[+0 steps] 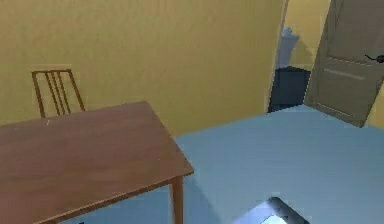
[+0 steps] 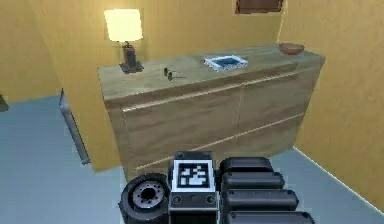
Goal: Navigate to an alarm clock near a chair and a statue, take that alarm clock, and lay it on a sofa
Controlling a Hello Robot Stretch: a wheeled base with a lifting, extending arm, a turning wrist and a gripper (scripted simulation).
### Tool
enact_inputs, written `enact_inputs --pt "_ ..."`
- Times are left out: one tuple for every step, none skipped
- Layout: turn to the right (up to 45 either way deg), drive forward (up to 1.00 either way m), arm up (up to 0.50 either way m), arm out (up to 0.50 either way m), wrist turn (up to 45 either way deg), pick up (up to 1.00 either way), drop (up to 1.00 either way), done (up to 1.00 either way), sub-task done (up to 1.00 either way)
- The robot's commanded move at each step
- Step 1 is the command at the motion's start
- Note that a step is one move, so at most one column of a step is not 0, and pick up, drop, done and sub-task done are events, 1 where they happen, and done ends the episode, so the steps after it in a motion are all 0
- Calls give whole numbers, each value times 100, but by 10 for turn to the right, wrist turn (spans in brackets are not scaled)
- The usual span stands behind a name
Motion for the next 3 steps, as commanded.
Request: enact_inputs --pt "300 0 0 0 0 0 0 0 0" --pt "0 100 0 0 0 0 0 0 0" --pt "0 100 0 0 0 0 0 0 0"
